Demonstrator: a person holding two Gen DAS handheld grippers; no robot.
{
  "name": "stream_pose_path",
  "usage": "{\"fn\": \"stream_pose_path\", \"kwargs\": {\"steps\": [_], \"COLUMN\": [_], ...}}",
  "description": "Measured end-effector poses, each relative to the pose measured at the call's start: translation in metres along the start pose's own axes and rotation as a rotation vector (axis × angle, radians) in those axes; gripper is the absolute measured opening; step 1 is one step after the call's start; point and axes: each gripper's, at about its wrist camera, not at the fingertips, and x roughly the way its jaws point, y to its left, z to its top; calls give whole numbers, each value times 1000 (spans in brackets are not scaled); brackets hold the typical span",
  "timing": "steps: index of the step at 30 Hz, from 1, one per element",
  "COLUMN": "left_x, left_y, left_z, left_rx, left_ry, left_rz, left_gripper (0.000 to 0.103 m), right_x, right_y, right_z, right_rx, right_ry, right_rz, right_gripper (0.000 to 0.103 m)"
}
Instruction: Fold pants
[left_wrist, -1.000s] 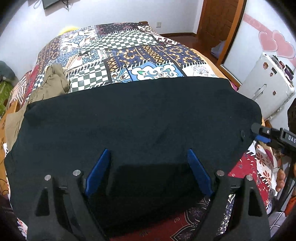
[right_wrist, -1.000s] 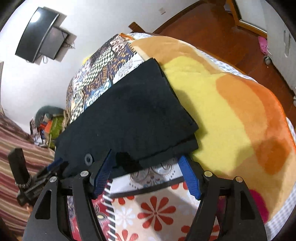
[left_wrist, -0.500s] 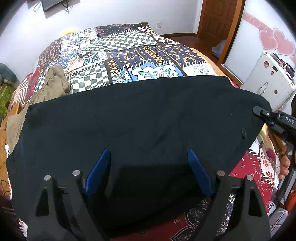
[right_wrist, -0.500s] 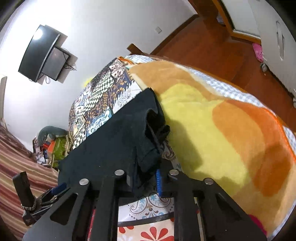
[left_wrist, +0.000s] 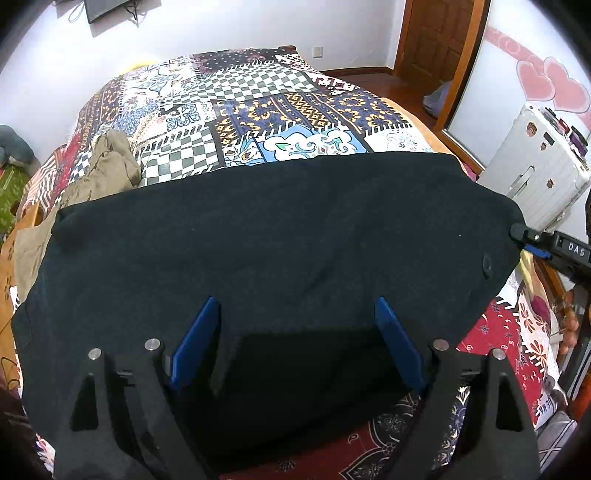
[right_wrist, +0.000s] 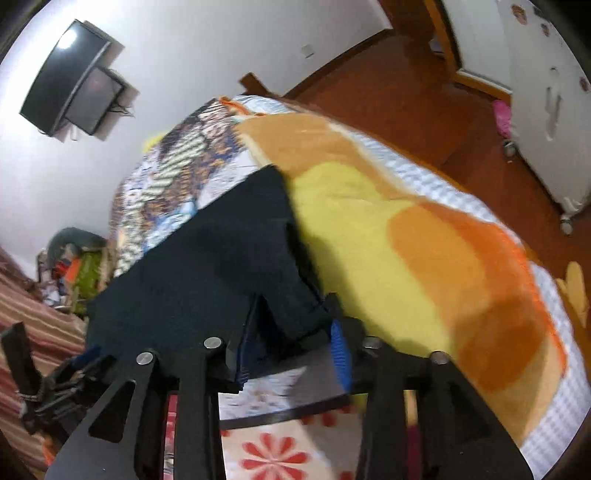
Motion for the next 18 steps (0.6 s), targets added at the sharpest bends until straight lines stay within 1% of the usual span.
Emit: {"fn": "stream_pose_path", "kwargs": {"steps": [2, 5, 7, 9, 13, 18], "left_x": [0, 1, 1, 3, 4, 7], "left_y": [0, 0, 0, 0, 0, 0], "left_z": [0, 0, 0, 0, 1, 2], "left_rx": [-2, -1, -1, -3, -7, -10], "left_ry": [0, -1, -2, -2, 1, 4], "left_rz": [-1, 1, 6, 11, 17, 24], "left_gripper": [87, 88, 89, 90, 92, 95], "right_x": [-6, -14, -14, -6, 23, 60], "right_y": [-5, -4, 0, 11, 32, 45], "right_z": [7, 27, 42, 60, 81, 91], "right_rx": [-22, -76, -116, -183, -290, -371], "right_ry": [-18, -61, -72, -75, -34, 37], "right_rz": [-20, -48, -53, -52, -44, -30], "right_gripper": [35, 35, 35, 35, 35, 35]}}
